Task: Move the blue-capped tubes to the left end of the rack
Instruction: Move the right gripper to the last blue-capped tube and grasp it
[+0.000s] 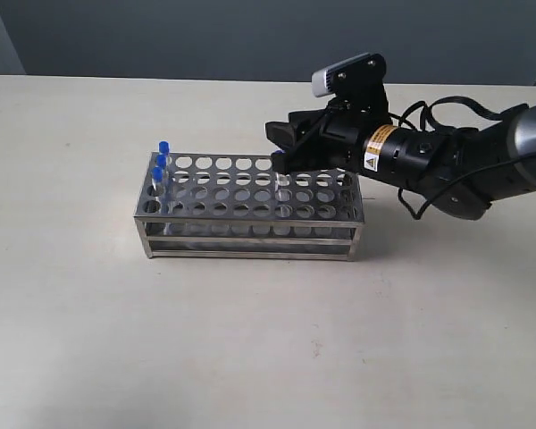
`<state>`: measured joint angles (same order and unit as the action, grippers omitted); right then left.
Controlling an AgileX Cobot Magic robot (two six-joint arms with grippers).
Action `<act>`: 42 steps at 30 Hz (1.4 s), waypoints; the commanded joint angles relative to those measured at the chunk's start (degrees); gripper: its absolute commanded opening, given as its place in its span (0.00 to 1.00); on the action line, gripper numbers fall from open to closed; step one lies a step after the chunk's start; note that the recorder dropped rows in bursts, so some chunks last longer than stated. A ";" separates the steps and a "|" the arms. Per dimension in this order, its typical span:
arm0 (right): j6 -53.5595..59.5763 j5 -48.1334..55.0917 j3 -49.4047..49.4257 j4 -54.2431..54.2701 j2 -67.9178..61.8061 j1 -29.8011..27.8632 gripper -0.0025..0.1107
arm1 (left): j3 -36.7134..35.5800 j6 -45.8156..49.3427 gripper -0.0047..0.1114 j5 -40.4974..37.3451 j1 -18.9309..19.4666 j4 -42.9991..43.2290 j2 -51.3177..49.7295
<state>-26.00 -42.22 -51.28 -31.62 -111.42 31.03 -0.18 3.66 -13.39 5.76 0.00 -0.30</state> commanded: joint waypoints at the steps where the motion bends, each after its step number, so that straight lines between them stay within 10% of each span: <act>1: 0.73 -1.62 0.21 0.64 -0.83 -0.25 0.38 | 0.18 -0.03 0.05 0.09 -0.23 0.00 0.30; 42: -5.26 -0.77 0.21 -8.54 -3.04 0.08 0.38 | 0.18 -0.03 0.05 0.09 -0.23 0.00 0.30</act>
<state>-30.98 -43.77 -51.28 -39.86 -113.86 31.14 -0.18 3.66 -13.39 5.76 0.00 -0.30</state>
